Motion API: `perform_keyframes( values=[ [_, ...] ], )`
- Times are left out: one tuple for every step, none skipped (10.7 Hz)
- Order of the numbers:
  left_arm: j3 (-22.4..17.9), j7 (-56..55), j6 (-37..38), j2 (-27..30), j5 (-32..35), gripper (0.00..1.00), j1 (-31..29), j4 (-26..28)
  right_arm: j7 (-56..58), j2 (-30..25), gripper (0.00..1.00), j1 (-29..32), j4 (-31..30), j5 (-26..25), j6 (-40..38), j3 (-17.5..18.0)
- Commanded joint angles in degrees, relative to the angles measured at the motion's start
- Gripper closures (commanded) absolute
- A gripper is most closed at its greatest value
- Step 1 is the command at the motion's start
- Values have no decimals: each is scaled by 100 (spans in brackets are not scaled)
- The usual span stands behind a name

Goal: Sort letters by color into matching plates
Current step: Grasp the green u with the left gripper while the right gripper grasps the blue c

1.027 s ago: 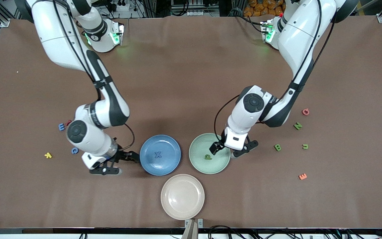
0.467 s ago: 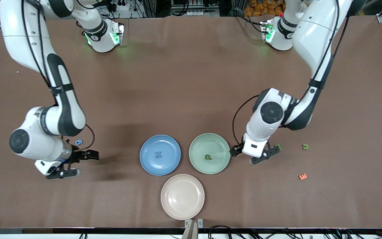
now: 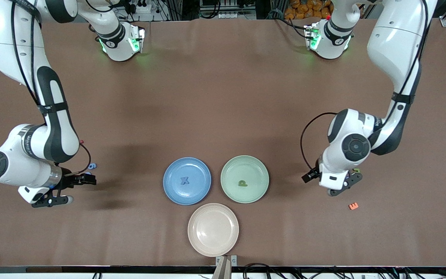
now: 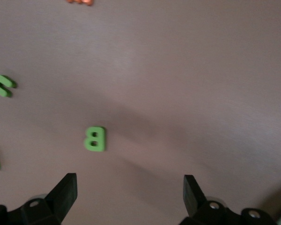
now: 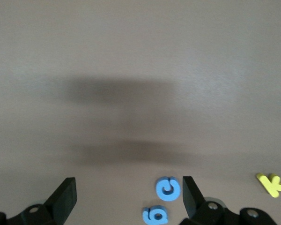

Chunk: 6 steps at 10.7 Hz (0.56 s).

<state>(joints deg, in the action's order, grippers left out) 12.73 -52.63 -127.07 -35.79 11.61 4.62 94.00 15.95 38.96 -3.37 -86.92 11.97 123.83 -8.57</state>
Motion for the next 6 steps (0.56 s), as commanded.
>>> perform_keyframes(
  values=[
    [343,112,-728,537,131,0,-488,1091,-21,-73,0,240,-298,-72,289,48],
    [335,34,-853,599,123,0,-488,1242,-74,-73,0,292,-438,-29,500,48],
    [318,-80,-854,591,123,0,-541,1244,-91,-64,0,328,-588,-2,667,48],
    [318,-90,-854,565,140,0,-654,1244,-135,-64,0,372,-702,7,764,48],
    [309,-11,-871,512,297,0,-734,1235,-249,-64,0,381,-782,7,826,48],
    [309,15,-880,372,716,0,-856,1183,-328,-56,0,363,-852,7,905,48]
  ],
)
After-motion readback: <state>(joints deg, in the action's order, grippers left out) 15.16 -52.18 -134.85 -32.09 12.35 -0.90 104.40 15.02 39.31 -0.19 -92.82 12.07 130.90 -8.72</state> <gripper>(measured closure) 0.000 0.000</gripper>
